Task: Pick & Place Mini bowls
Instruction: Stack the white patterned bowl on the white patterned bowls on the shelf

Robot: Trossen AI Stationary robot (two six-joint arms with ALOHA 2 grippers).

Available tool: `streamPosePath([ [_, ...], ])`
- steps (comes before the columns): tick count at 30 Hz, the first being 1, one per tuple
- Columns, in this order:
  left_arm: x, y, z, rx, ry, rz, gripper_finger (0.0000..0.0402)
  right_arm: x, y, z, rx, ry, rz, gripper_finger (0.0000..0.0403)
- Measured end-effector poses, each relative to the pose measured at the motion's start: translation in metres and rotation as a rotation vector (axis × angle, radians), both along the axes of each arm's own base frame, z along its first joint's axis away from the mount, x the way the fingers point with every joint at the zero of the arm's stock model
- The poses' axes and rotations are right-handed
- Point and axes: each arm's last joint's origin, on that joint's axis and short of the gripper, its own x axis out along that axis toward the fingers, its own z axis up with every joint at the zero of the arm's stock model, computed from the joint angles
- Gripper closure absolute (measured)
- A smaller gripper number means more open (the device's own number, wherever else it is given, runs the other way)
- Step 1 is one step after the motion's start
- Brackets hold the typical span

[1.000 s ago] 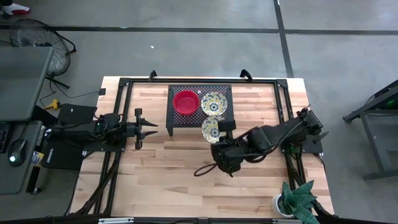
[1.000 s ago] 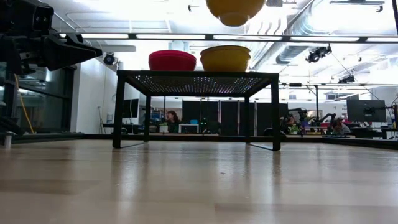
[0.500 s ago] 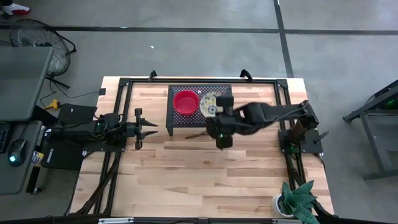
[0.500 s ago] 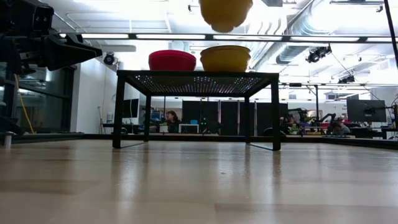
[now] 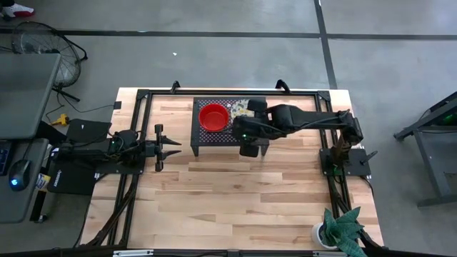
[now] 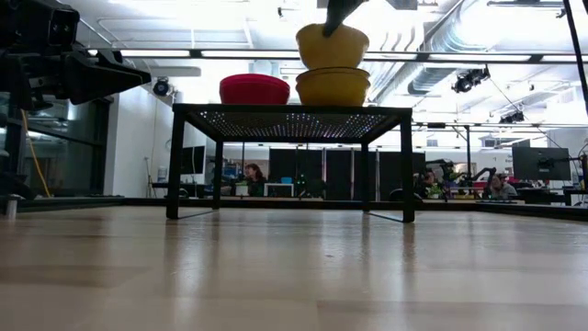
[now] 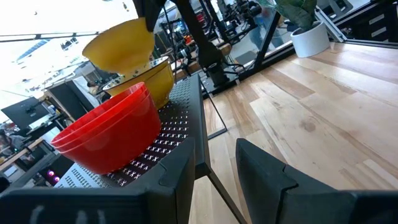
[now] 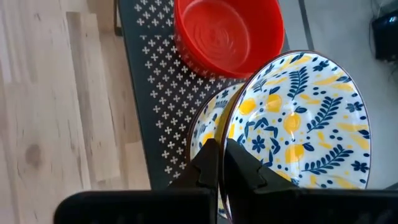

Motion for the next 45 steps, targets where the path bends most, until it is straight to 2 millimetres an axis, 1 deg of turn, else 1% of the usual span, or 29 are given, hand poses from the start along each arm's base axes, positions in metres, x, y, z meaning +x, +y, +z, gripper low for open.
streamPosePath([
  [8,0.000,0.000,0.000,0.000,0.000,0.000,0.0289,0.004,-0.002,-0.015,0.050,-0.008,-0.061,0.0403],
  [16,0.000,0.000,0.000,0.000,0.000,0.000,0.0289,0.010,-0.006,-0.035,0.074,0.010,-0.051,0.0403],
  [20,0.000,0.000,0.000,0.000,0.000,0.000,0.0289,0.010,-0.007,-0.040,0.052,0.029,-0.048,0.0403],
  [34,0.000,0.000,0.000,0.000,0.000,0.000,0.0289,0.010,-0.013,-0.040,0.036,0.055,-0.012,0.0400],
  [40,0.000,0.000,0.000,0.000,0.000,0.000,0.0289,0.009,-0.013,-0.039,0.020,0.059,0.008,0.0377],
  [45,0.000,0.000,0.000,0.000,0.000,0.000,0.0289,0.006,-0.013,-0.032,0.020,0.024,-0.001,0.0350],
])
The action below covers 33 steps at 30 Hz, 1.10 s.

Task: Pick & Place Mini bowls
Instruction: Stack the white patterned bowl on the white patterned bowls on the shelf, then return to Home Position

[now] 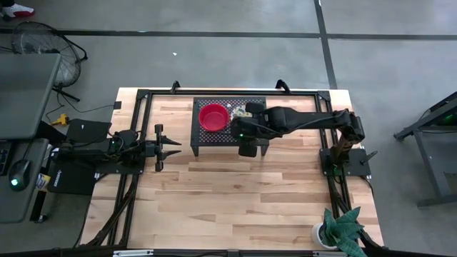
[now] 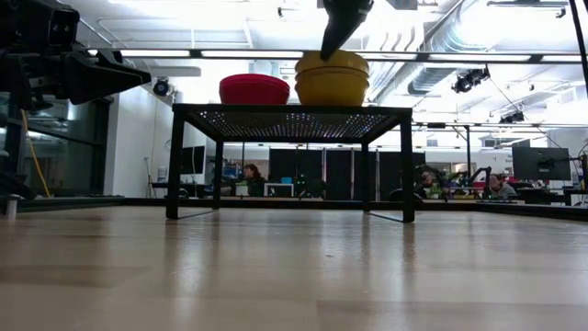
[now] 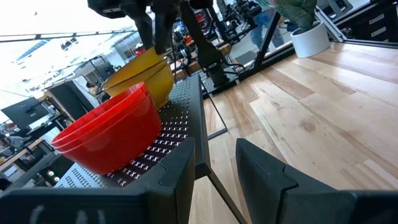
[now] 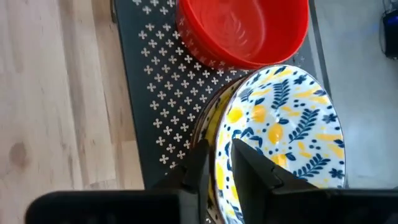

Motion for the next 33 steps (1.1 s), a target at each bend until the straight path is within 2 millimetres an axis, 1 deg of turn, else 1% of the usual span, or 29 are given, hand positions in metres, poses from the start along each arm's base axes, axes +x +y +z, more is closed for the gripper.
streamPosePath([
  [5,0.000,0.000,0.000,0.000,0.001,0.000,0.0289,-0.006,0.001,0.007,0.014,-0.030,-0.023,0.0321],
  [10,0.000,0.000,0.000,0.000,0.001,0.000,0.0289,-0.008,0.001,0.008,0.029,-0.034,-0.048,0.0283],
  [12,0.000,0.000,0.000,0.000,0.000,0.000,0.0289,-0.011,0.001,0.014,0.032,-0.063,-0.048,0.0268],
  [14,0.000,0.000,0.000,0.000,0.000,0.000,0.0289,-0.016,0.003,0.025,0.038,-0.121,-0.042,0.0256],
  [17,0.000,0.000,0.000,0.000,0.001,0.000,0.0289,-0.023,0.008,0.036,0.074,-0.187,-0.074,0.0250],
  [19,0.000,0.000,0.000,0.000,0.001,0.000,0.0289,-0.029,0.011,0.039,0.112,-0.212,-0.120,0.0255],
  [22,0.000,0.000,0.000,0.000,0.001,0.000,0.0289,-0.041,0.016,0.048,0.157,-0.251,-0.188,0.0274],
  [24,0.000,0.000,0.000,0.000,0.000,0.000,0.0289,-0.050,0.020,0.055,0.166,-0.275,-0.201,0.0293],
  [27,0.000,0.000,0.000,0.000,0.001,0.000,0.0289,-0.060,0.028,0.060,0.164,-0.283,-0.194,0.0331],
  [29,0.000,0.000,0.000,0.000,0.000,0.000,0.0289,-0.069,0.030,0.057,0.177,-0.288,-0.192,0.0362],
  [31,0.000,0.000,0.000,0.000,0.000,0.000,0.0289,-0.079,0.031,0.050,0.206,-0.321,-0.189,0.0390],
  [33,0.000,0.000,0.000,0.000,0.000,0.000,0.0289,-0.088,0.032,0.036,0.240,-0.376,-0.174,0.0396],
])
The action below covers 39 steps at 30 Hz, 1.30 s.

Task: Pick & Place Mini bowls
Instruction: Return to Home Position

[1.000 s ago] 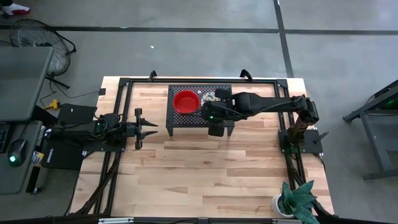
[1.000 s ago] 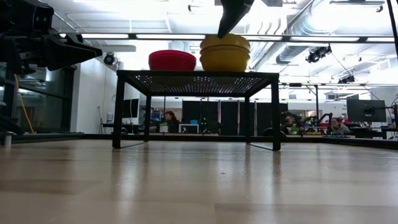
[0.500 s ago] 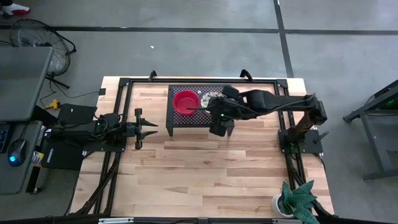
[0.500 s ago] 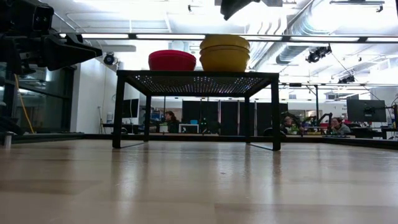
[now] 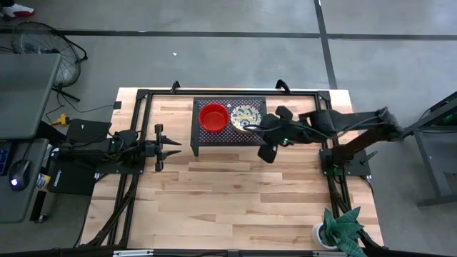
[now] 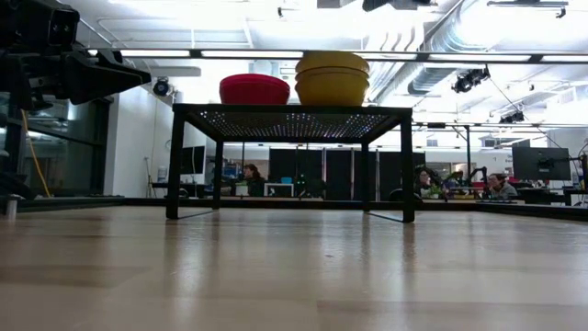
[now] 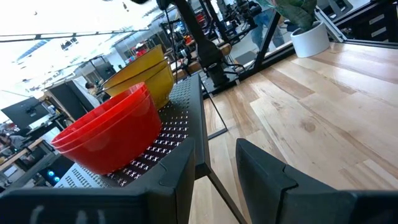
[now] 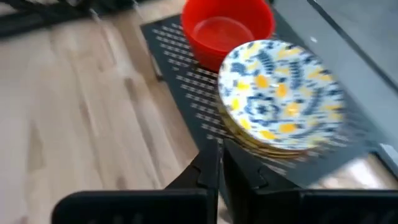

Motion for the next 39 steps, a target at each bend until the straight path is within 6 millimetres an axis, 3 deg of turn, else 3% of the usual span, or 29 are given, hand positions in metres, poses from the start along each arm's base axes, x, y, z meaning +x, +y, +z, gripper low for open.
streamPosePath([
  [6,0.000,0.000,0.000,0.000,0.000,0.000,0.0289,-0.029,0.002,-0.053,0.110,-0.255,0.102,0.0400],
  [12,0.000,0.000,0.000,0.000,0.000,0.001,0.0289,-0.075,0.002,-0.102,0.177,-0.484,0.182,0.0401],
  [23,0.000,0.000,0.000,0.000,0.000,0.001,0.0289,-0.153,-0.011,-0.147,0.219,-0.713,0.194,0.0402],
  [30,0.000,0.000,0.000,0.000,0.000,0.000,0.0289,-0.171,-0.014,-0.171,0.170,-0.769,0.251,0.0402],
  [39,0.000,0.000,0.000,0.000,0.000,0.001,0.0289,-0.176,-0.014,-0.193,0.048,-0.846,0.347,0.0403],
])
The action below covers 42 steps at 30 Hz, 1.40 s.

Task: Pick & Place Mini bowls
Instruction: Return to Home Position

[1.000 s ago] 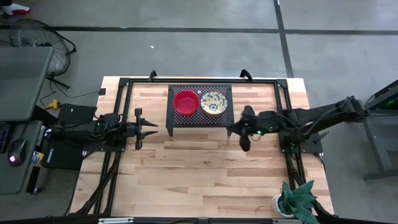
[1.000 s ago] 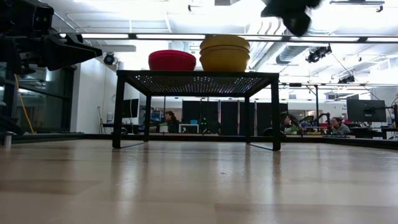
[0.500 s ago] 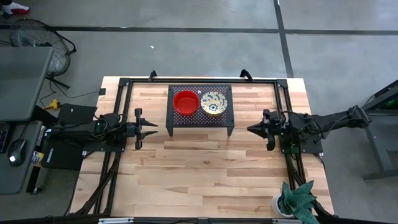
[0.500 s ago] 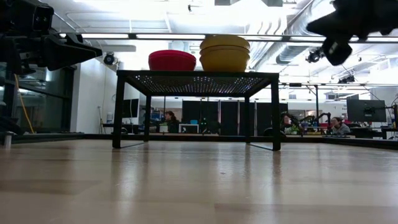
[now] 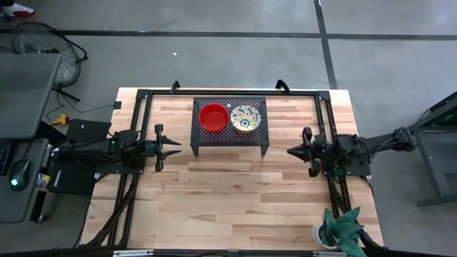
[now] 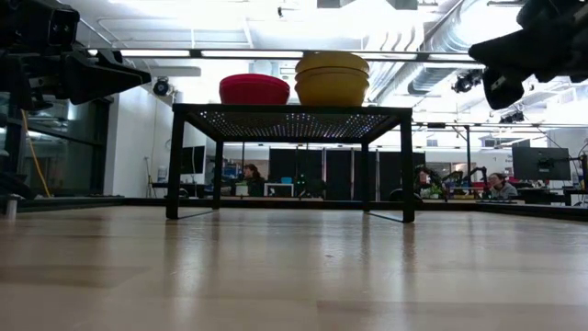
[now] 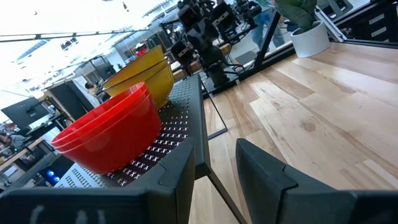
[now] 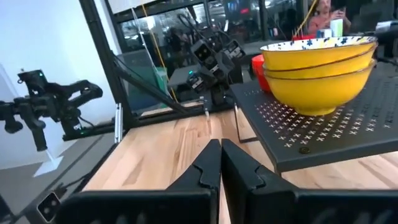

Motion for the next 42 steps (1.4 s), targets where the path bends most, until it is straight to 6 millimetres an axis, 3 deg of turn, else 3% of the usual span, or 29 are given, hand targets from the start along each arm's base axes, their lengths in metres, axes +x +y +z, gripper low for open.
streamPosePath([
  [11,0.000,0.000,0.000,0.000,0.000,0.000,0.0289,-0.002,-0.004,-0.020,-0.054,-0.027,0.014,0.0402],
  [20,0.000,0.000,0.000,0.000,0.000,0.000,0.0289,-0.006,-0.003,-0.024,-0.048,0.005,0.111,0.0402],
  [42,0.000,0.000,0.000,0.000,0.000,0.000,0.0289,-0.006,-0.004,-0.024,-0.076,0.006,0.086,0.0402],
])
